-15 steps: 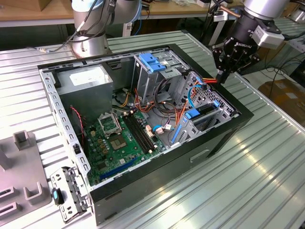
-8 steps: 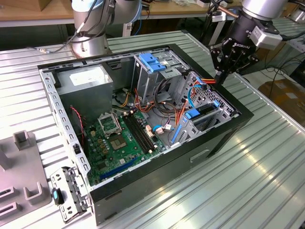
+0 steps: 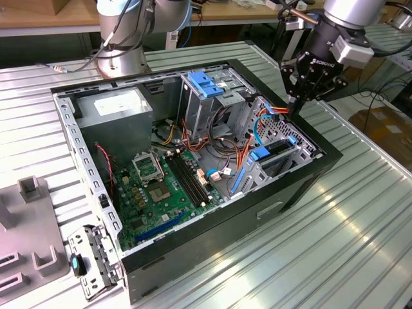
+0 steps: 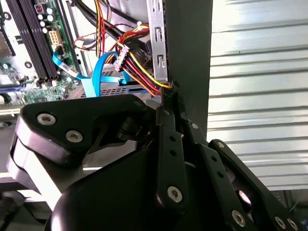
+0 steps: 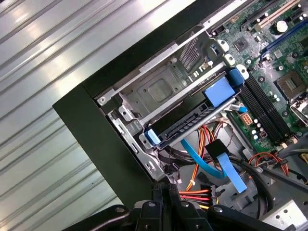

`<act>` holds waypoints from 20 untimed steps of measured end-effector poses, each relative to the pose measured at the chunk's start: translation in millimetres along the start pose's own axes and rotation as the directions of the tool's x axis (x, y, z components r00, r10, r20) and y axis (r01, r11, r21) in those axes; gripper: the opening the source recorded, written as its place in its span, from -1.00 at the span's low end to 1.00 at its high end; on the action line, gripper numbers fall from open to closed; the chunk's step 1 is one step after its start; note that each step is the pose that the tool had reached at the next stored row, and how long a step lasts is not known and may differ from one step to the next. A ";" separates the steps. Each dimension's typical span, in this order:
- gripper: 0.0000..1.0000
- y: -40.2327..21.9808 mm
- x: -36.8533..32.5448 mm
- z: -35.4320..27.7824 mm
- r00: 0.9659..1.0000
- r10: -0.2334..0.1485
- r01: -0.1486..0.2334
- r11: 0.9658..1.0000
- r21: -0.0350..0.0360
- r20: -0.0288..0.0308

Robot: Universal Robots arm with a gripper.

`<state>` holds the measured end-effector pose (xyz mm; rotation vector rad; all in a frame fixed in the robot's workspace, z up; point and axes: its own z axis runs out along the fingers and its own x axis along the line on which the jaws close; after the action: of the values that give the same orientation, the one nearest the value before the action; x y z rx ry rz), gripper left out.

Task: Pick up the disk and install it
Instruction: 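Insert the first disk wire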

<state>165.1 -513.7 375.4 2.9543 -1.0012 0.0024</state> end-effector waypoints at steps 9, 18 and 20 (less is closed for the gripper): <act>-0.67 1.0 -1.3 2.3 0.997 0.072 -0.072 0.997 0.000 0.002; -0.67 2.5 -3.4 3.7 0.992 0.129 -0.129 0.992 -0.001 0.003; -0.67 2.6 -3.5 3.9 0.989 0.147 -0.147 0.989 -0.002 0.003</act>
<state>160.7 -513.7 371.6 2.8723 -1.2161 -0.0001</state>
